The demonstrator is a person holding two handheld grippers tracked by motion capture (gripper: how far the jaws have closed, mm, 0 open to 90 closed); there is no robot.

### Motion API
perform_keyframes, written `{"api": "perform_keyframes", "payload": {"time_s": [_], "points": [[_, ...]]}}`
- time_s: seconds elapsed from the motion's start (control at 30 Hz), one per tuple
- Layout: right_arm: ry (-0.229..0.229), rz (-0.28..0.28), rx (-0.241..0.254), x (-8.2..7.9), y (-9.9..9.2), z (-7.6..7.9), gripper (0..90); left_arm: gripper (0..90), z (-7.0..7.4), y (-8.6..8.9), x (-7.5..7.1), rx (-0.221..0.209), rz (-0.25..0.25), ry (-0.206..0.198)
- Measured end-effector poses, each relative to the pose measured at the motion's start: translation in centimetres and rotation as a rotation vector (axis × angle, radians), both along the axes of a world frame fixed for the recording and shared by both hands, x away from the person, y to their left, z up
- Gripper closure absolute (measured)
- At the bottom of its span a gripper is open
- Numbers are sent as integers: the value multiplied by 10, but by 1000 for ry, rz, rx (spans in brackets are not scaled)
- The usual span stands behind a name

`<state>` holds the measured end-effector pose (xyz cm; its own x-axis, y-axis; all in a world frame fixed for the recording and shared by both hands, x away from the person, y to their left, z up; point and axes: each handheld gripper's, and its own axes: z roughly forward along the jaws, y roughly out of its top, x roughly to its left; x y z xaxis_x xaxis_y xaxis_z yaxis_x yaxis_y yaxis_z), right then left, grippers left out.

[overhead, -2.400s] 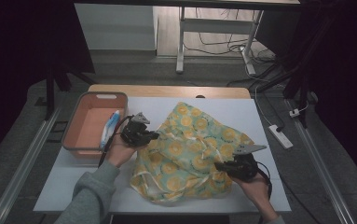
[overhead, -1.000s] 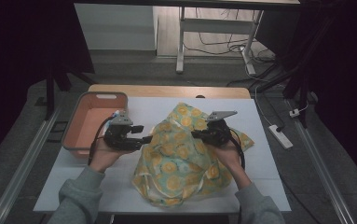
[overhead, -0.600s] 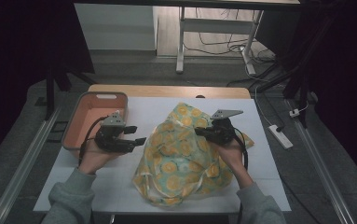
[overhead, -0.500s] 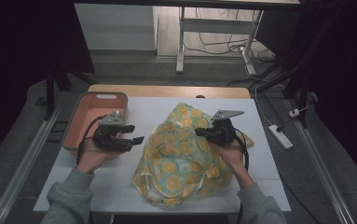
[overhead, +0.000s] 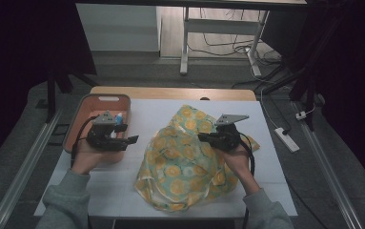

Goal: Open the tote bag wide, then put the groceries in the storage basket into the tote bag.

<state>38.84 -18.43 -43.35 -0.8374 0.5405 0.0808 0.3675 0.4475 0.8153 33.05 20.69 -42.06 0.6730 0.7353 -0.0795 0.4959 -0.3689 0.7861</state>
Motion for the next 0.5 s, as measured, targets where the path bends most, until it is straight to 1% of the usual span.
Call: {"api": "perform_keyframes", "payload": {"time_s": [0.03, 0.13, 0.17, 0.3, 0.43, 0.5], "points": [[2, 0, -3, 0, 0, -1, 891, 344, -1, 1, 1, 0, 0, 2], [5, -3, 2, 1, -1, -2, 891, 323, -1, 7, 4, 6, 22, 4], [4, -4, 2, 1, -1, -2, 891, 319, -2, 10, 5, 4, 34, 7], [2, 3, -4, 0, 0, -2, 891, 317, -5, 21, 12, 25, 95, 27], [6, 5, -6, 0, 0, -3, 891, 316, -9, 33, 17, 18, 137, 41], [8, 5, -10, 0, 0, -4, 891, 316, -11, 38, 18, 28, 163, 41]]}}
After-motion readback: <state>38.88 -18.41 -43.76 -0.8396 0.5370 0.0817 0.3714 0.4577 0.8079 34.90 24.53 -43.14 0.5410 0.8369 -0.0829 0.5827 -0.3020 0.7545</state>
